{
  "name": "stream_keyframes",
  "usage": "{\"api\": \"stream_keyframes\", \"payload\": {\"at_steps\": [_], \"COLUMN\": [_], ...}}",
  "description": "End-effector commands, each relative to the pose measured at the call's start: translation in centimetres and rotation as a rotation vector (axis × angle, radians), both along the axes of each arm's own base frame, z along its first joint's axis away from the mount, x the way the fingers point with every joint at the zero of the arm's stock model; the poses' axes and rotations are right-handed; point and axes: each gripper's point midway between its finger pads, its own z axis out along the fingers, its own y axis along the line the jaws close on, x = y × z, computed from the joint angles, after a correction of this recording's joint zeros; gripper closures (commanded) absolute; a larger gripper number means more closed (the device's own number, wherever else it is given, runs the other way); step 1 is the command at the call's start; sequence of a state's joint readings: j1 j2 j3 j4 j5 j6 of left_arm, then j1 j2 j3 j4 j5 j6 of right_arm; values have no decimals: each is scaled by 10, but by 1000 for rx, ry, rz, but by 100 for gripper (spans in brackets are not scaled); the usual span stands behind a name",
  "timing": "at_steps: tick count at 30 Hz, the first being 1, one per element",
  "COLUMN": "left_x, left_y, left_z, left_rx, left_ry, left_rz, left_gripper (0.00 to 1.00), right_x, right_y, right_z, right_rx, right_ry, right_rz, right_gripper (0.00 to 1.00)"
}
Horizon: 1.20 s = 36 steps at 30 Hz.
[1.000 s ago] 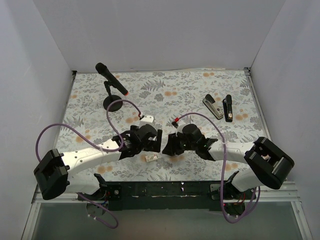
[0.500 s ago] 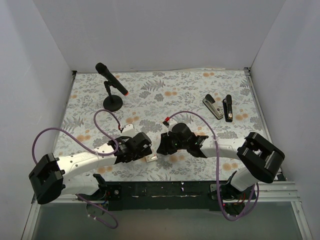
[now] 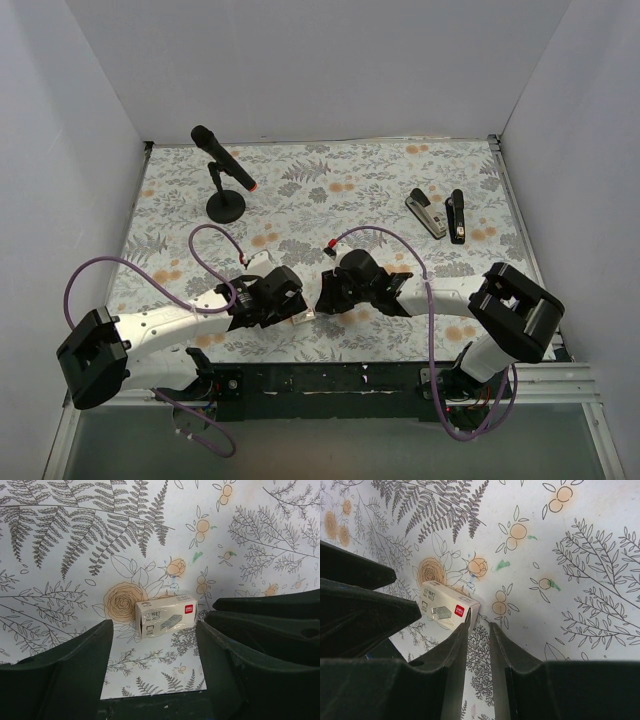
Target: Load the staples into the stapler
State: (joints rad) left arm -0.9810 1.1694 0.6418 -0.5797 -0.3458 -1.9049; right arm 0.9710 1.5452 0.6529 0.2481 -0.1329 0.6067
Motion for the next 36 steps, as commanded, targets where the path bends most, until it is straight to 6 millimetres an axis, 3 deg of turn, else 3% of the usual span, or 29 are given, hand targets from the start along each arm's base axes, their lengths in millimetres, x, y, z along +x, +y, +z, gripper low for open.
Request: {"api": "stream_keyframes", "payload": {"at_steps": [1, 11, 29, 36], "left_x": [-1, -4, -7, -6], "left_y": [-5, -7, -10, -13], "left_z": [0, -8, -17, -17], "left_rx": [-38, -35, -32, -36], "left_ry": [5, 27, 51, 49], "left_rz": [0, -15, -29, -42], "left_gripper": [36, 46, 55, 56], "right_x": [5, 2, 0, -1], "right_y": [11, 17, 20, 19], "right_z": [10, 8, 5, 1], "right_rx": [31, 45, 64, 53], "right_ry": [-11, 7, 35, 43], "right_rz": [-6, 8, 10, 8], "right_gripper": [69, 70, 71, 76]}}
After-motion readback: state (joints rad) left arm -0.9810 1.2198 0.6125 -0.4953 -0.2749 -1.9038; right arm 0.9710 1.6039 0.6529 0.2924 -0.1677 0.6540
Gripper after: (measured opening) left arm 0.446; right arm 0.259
